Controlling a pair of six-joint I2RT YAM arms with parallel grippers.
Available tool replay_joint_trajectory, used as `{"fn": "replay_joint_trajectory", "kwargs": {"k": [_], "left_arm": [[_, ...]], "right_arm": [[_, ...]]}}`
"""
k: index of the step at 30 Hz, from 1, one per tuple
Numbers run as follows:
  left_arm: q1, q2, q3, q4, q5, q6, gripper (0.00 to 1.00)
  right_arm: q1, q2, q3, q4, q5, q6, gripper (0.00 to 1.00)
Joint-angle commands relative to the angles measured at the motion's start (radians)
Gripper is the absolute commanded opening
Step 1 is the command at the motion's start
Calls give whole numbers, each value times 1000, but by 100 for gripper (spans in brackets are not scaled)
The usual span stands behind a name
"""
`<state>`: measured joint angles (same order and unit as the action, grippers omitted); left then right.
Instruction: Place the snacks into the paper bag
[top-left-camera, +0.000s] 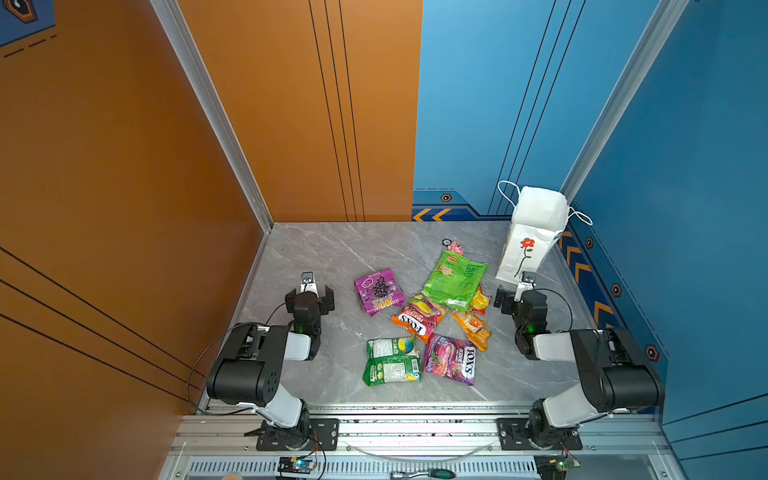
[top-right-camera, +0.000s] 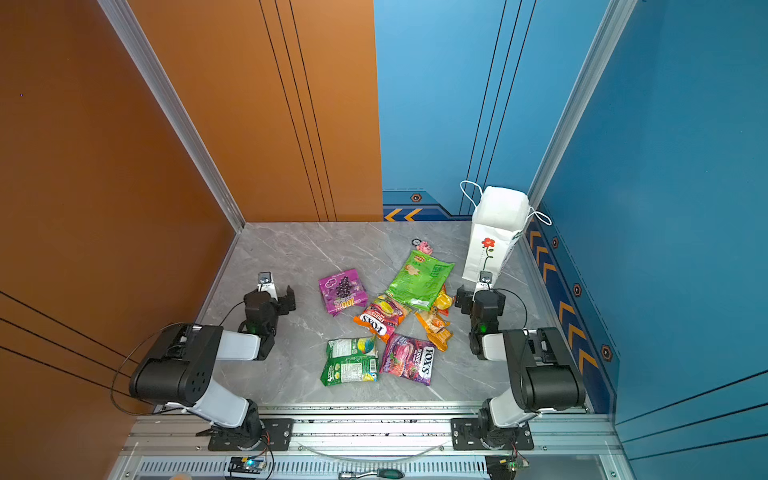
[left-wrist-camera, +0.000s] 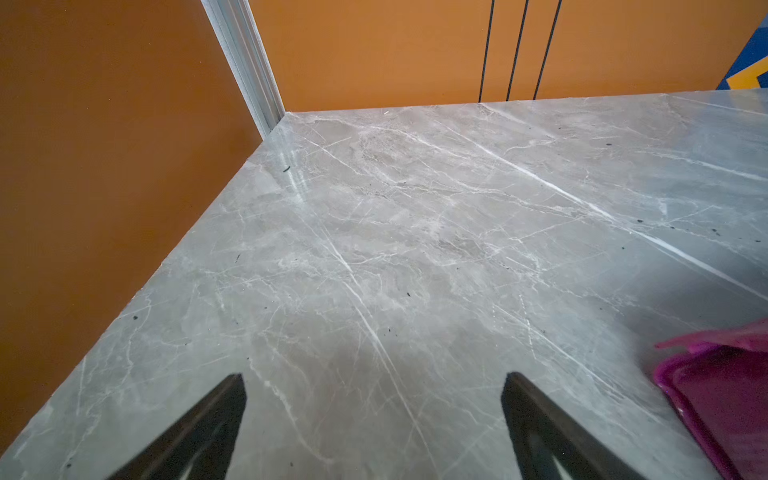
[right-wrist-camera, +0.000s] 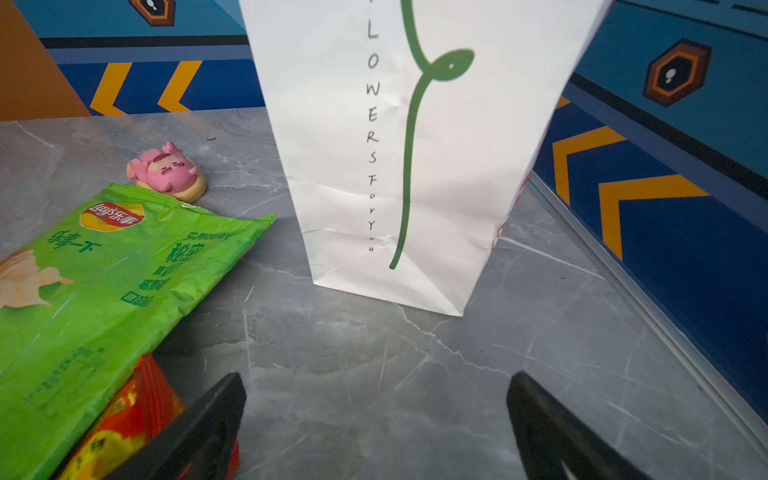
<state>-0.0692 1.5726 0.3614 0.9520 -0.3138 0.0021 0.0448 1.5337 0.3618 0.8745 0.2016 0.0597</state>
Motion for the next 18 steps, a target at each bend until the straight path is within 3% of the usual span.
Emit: {"fn": "replay_joint_trajectory", "kwargs": {"k": [1, 18], "left_arm": [[-1, -6, 6, 2, -11, -11, 98], [0, -8, 4, 4, -12, -10, 98]], "right_arm": [[0, -3, 20, -9, -8, -1, 100], [-3, -3, 20, -11, -14, 0, 100]]}}
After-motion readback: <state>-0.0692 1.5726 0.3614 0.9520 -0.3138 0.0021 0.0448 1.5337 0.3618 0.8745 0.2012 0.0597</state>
